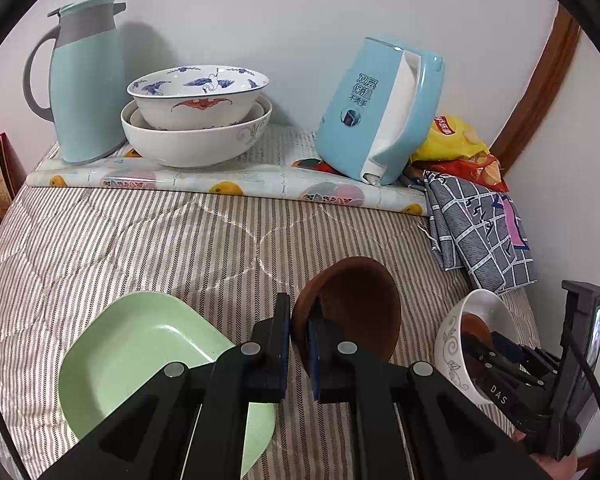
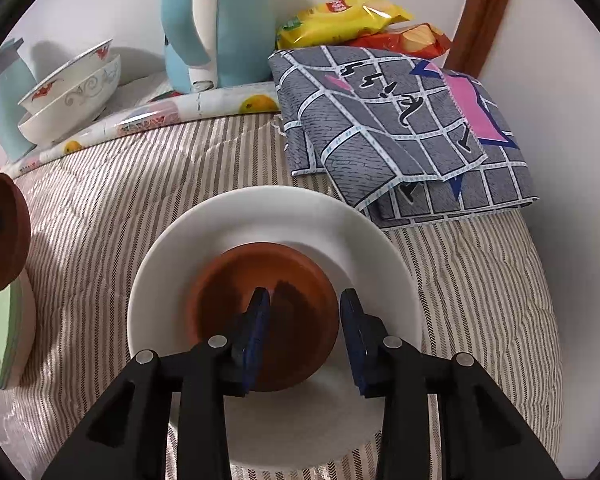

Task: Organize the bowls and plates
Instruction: 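Open the right gripper to release the clay bowl and withdraw, then carry the left gripper's clay bowl over the white bowl and lower it in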

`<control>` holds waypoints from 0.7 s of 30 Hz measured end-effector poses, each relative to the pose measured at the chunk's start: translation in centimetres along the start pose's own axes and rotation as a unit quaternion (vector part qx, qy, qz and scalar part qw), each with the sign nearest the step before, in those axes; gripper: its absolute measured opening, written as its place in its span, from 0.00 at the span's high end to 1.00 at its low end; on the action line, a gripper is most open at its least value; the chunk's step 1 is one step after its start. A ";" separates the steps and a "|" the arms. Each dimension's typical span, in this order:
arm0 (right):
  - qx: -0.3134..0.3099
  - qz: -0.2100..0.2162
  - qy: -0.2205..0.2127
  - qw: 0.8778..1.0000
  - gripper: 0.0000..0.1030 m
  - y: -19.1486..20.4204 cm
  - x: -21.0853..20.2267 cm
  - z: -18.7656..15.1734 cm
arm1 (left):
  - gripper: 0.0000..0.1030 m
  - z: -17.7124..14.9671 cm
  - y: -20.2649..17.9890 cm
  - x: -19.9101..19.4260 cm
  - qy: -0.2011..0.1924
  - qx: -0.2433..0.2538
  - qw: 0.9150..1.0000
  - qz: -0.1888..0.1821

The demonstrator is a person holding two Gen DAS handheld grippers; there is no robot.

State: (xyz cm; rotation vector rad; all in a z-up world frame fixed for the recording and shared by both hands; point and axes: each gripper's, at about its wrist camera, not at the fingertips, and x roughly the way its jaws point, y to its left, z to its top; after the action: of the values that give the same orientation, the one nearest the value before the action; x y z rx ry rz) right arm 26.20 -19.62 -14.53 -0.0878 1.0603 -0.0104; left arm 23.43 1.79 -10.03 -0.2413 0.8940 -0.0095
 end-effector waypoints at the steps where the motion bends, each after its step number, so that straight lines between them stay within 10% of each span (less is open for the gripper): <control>1: 0.002 0.003 -0.003 1.000 0.63 -0.1 -0.4 -0.1 | 0.92 0.0 -0.1 -0.2 -0.001 0.000 1.000 -0.001; 21: 0.068 0.014 -0.070 0.995 0.58 -5.5 -8.1 -3.3 | 0.92 -2.1 -5.1 -4.1 -0.015 0.027 0.999 -0.022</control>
State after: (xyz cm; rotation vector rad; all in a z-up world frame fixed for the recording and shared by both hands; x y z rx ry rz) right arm 19.53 -24.89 -8.69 0.0481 0.9179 -0.0503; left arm 19.72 -3.16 -7.07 -0.2101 0.8580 -0.0706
